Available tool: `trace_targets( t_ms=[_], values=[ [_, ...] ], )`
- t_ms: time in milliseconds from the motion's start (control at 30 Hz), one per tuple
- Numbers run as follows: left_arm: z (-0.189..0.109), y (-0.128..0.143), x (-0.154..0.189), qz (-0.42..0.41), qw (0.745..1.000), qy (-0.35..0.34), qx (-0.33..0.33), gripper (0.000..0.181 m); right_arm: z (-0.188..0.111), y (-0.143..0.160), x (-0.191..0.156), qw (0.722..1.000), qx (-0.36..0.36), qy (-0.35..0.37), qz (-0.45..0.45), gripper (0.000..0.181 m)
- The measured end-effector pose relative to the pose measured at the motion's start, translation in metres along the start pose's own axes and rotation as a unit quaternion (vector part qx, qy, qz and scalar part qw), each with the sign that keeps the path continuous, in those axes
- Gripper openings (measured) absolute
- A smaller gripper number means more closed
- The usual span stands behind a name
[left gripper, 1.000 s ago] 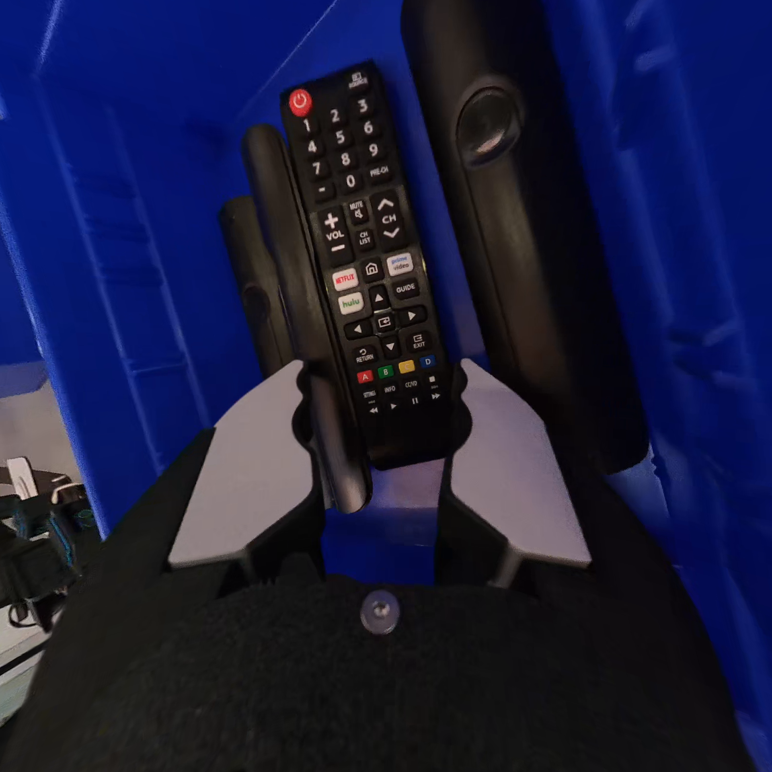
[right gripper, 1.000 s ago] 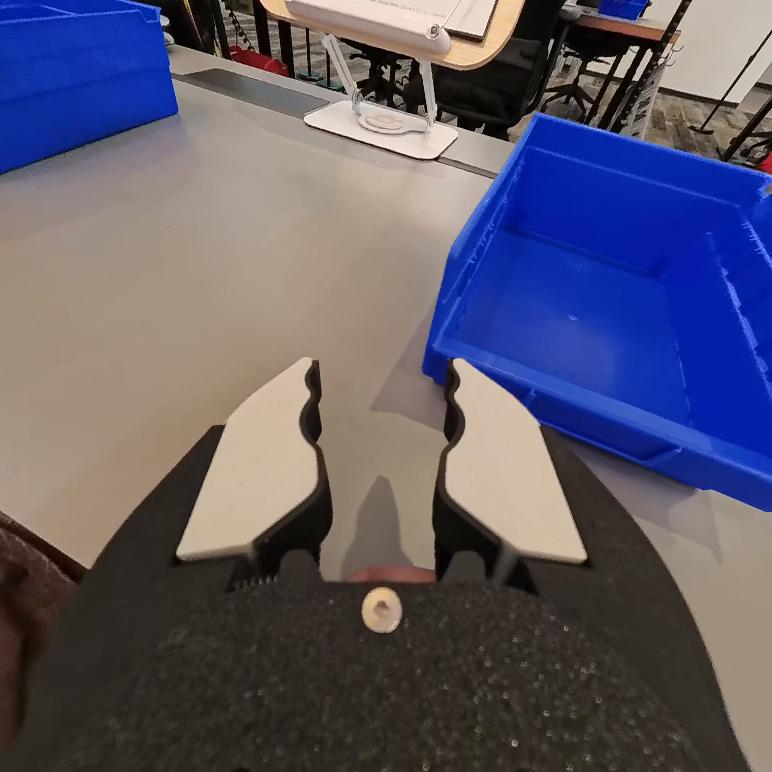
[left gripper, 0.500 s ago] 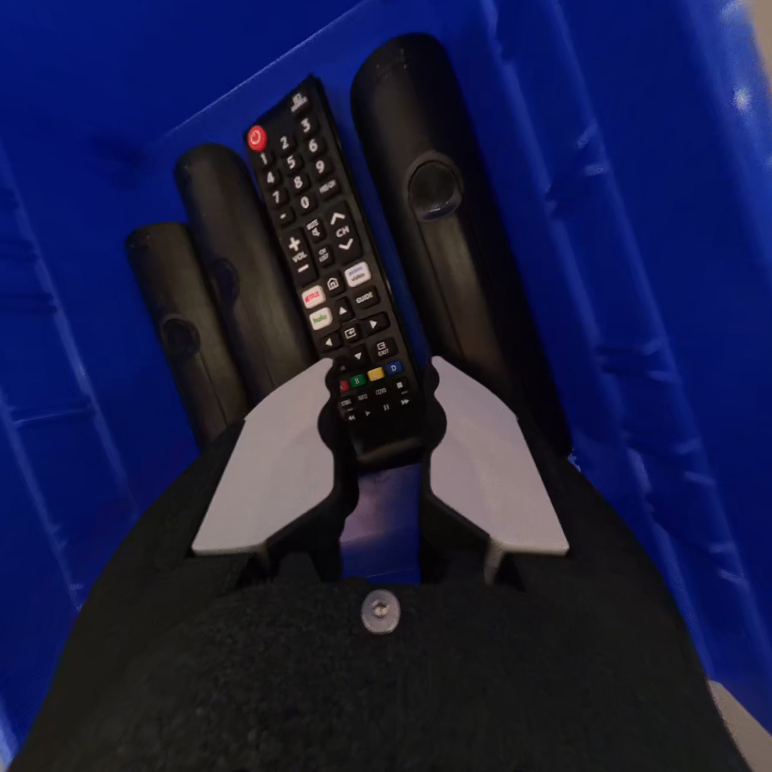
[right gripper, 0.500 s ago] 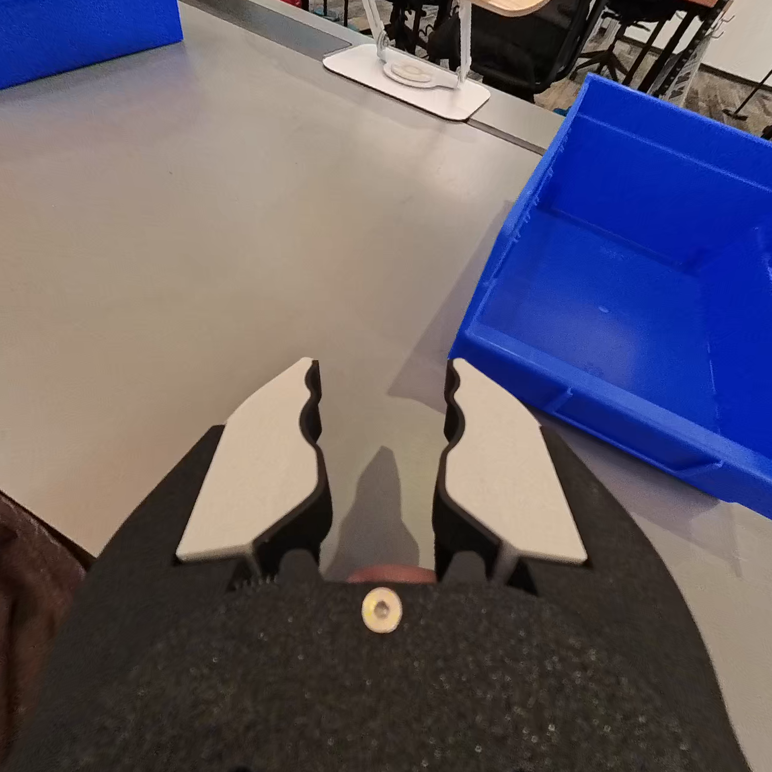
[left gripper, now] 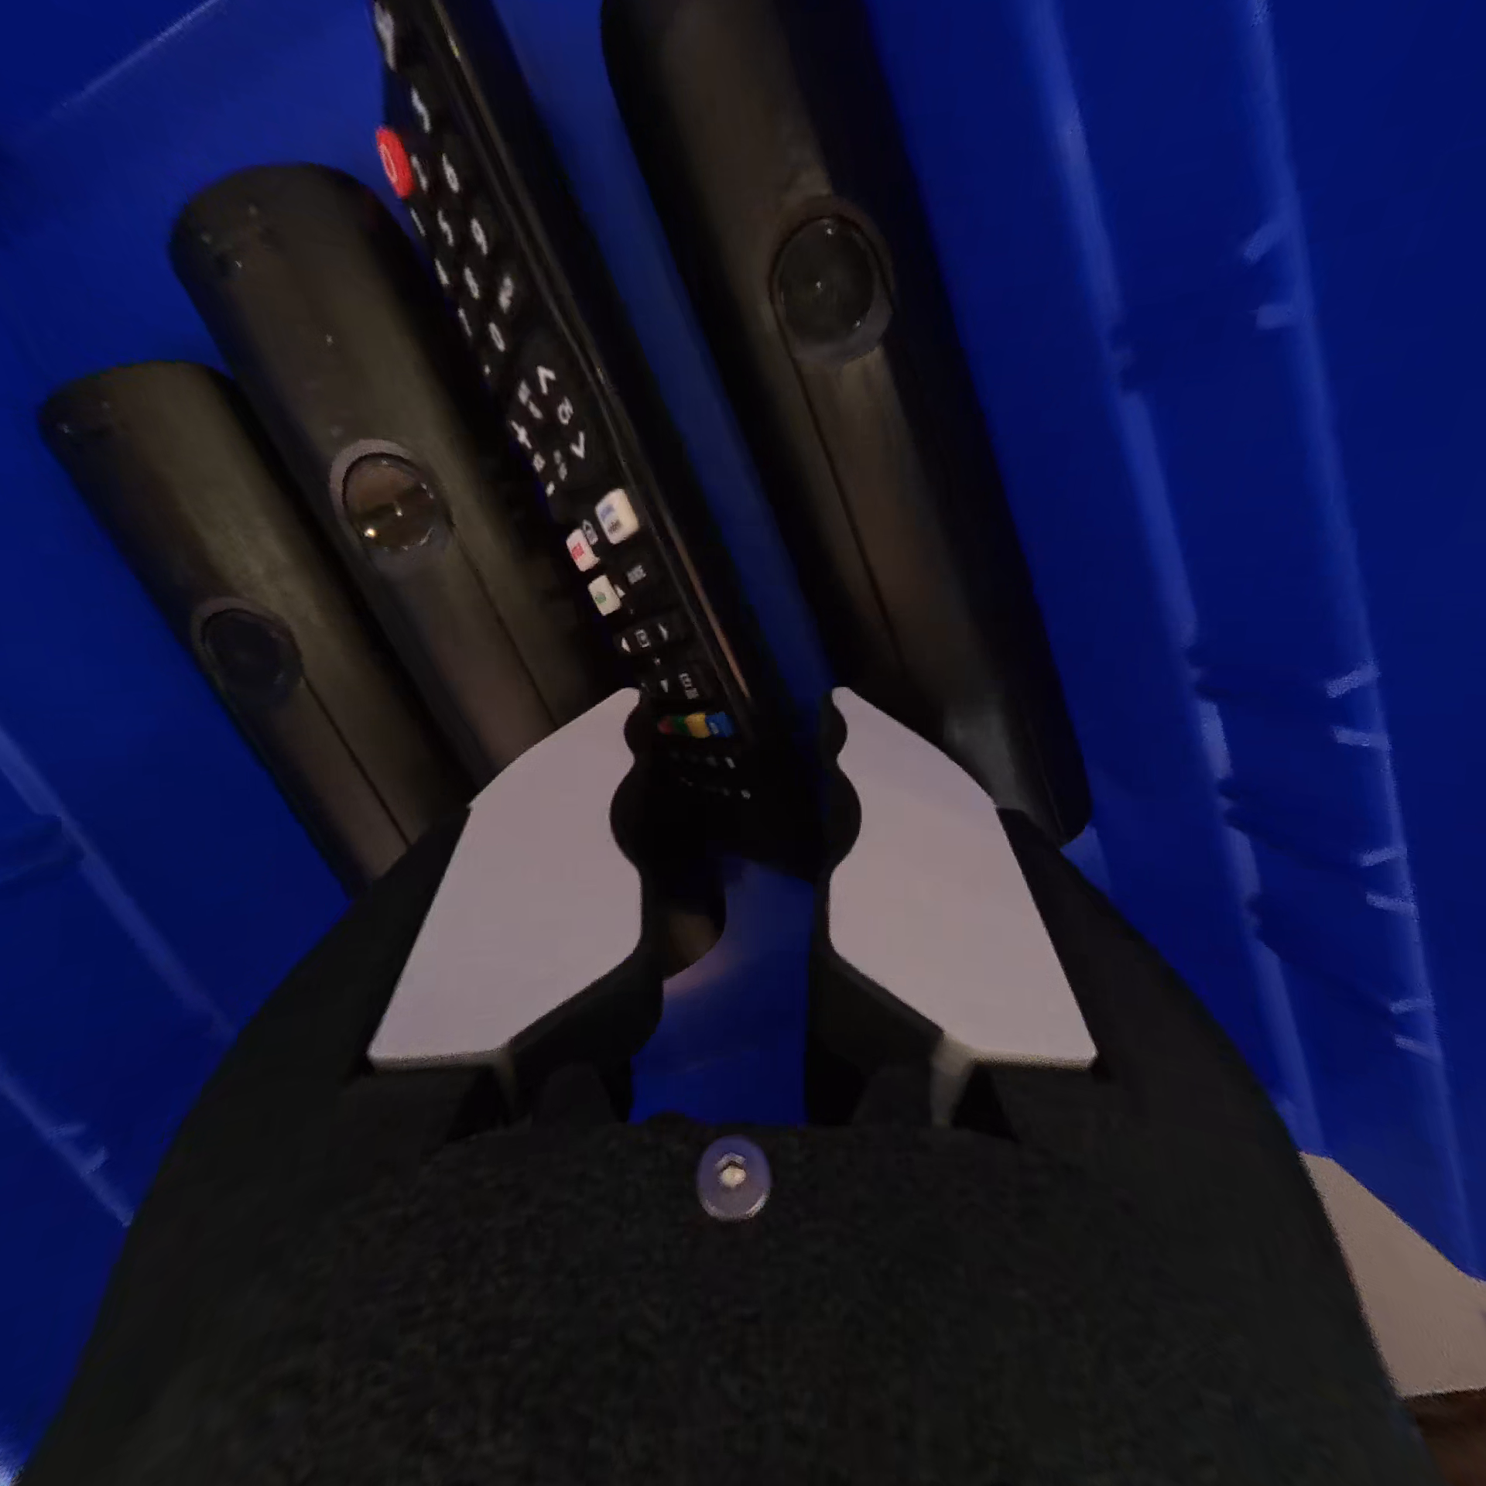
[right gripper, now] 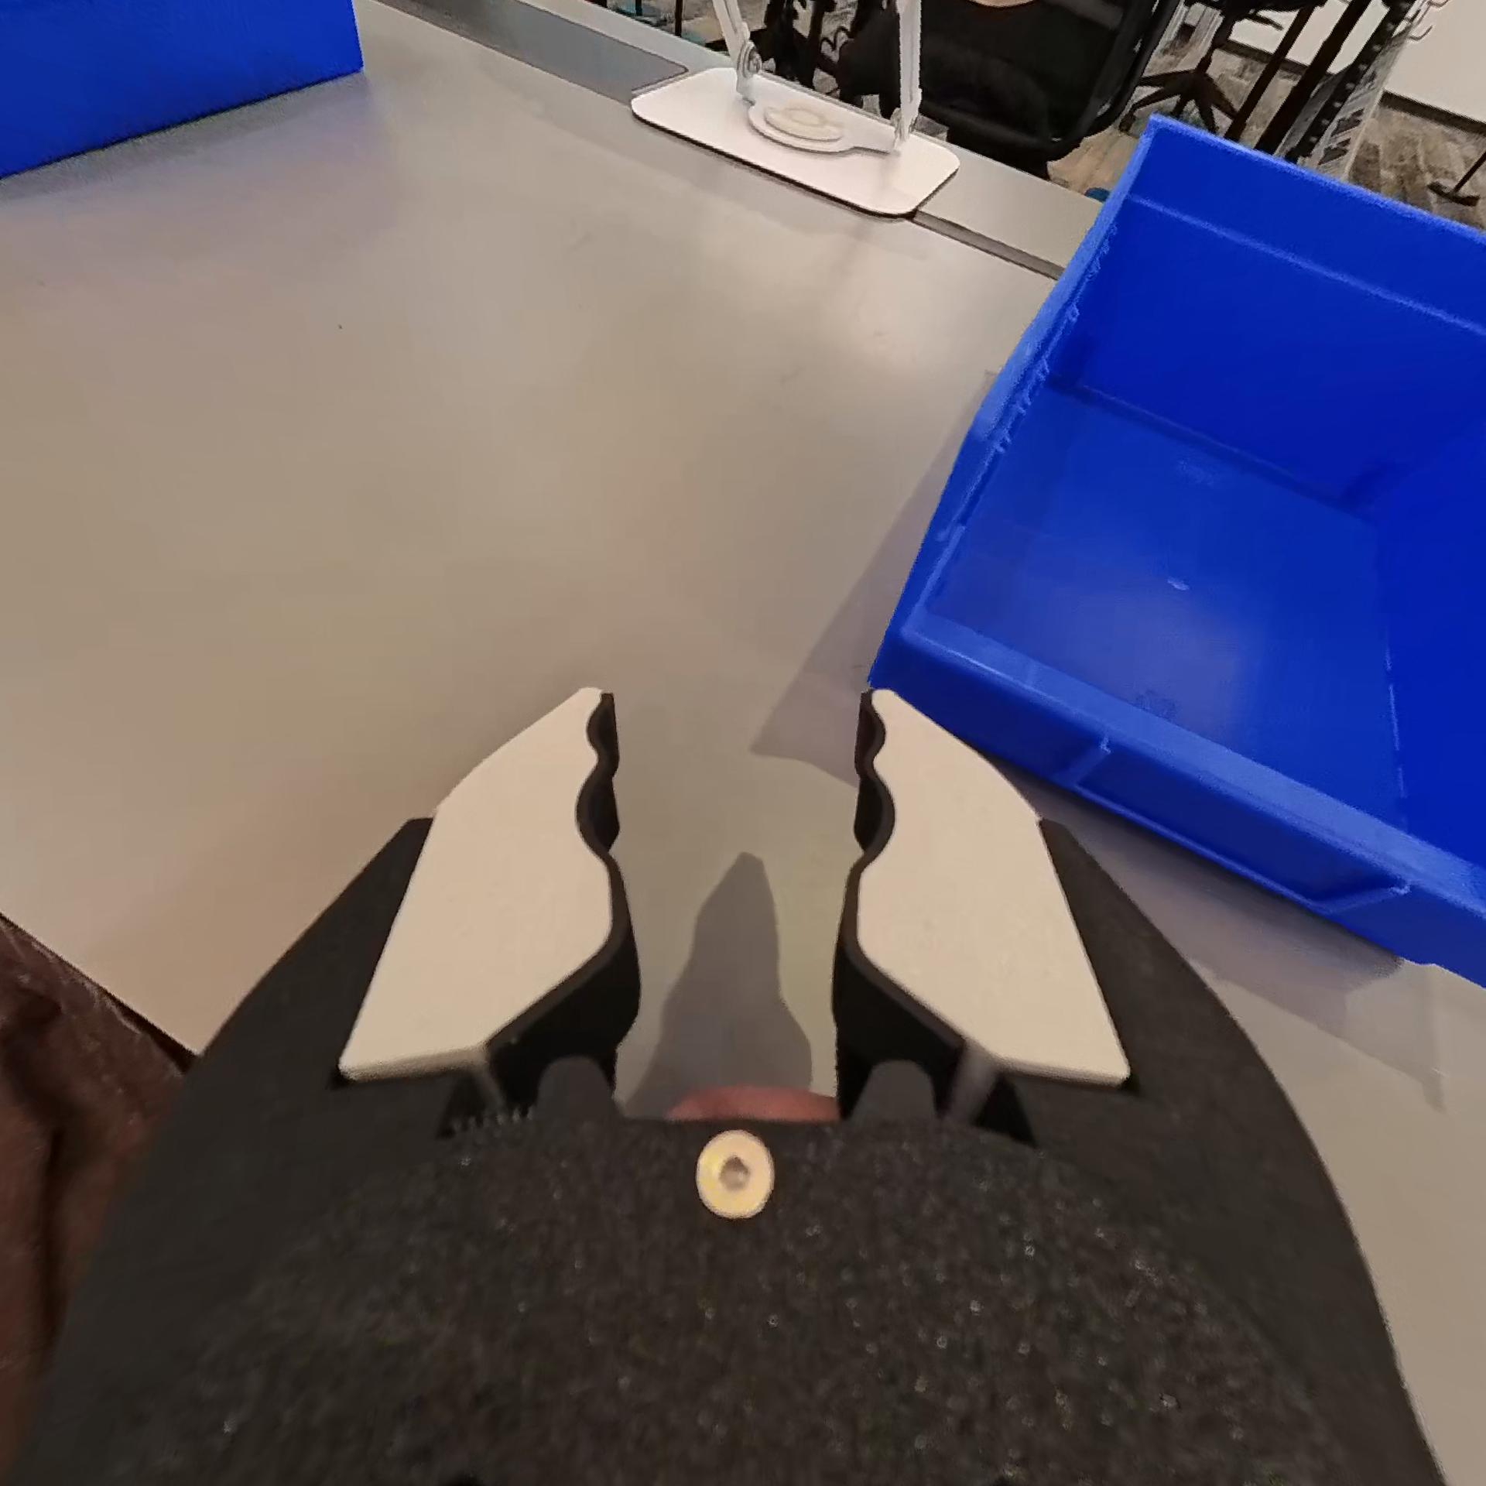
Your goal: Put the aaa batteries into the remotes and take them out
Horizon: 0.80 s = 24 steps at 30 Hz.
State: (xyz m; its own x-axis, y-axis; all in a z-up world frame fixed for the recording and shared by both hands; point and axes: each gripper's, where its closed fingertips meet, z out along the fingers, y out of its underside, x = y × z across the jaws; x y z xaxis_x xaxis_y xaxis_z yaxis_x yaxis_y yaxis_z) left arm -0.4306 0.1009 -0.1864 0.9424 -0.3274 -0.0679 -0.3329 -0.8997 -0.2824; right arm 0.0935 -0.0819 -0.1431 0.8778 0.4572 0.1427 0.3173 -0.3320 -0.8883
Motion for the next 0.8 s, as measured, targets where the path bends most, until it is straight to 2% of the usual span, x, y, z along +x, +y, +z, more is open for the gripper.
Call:
trace_targets(
  t_ms=[233, 267, 333, 533, 600, 667, 800],
  values=[
    [0.001, -0.003, -0.006, 0.032, 0.999, -0.034, -0.002, 0.033, 0.001, 0.001, -0.003, 1.000, -0.008, 0.001, -0.015, 0.057],
    [-0.004, -0.007, -0.009, 0.021, 0.999, -0.032, 0.020, 0.027, 0.000, 0.001, -0.002, 1.000, -0.008, 0.002, -0.015, 0.056],
    [-0.011, -0.010, -0.006, -0.016, 0.998, 0.018, 0.056, 0.026, -0.001, 0.000, 0.000, 1.000, -0.004, 0.003, -0.010, 0.056],
    [-0.044, -0.002, -0.018, -0.067, 0.986, 0.065, 0.137, 0.024, -0.001, -0.014, -0.005, 0.999, 0.022, -0.016, 0.021, 0.055],
    [-0.065, -0.003, -0.014, -0.083, 0.974, 0.104, 0.183, 0.023, 0.003, -0.032, -0.021, 0.996, 0.047, -0.061, 0.054, 0.054],
    [-0.081, -0.003, -0.011, -0.105, 0.959, 0.141, 0.221, 0.024, 0.014, -0.053, -0.048, 0.984, 0.058, -0.136, 0.099, 0.053],
    [-0.102, -0.003, -0.007, -0.154, 0.925, 0.206, 0.280, 0.023, 0.043, -0.104, -0.122, 0.936, 0.060, -0.297, 0.178, 0.061]
  ],
)
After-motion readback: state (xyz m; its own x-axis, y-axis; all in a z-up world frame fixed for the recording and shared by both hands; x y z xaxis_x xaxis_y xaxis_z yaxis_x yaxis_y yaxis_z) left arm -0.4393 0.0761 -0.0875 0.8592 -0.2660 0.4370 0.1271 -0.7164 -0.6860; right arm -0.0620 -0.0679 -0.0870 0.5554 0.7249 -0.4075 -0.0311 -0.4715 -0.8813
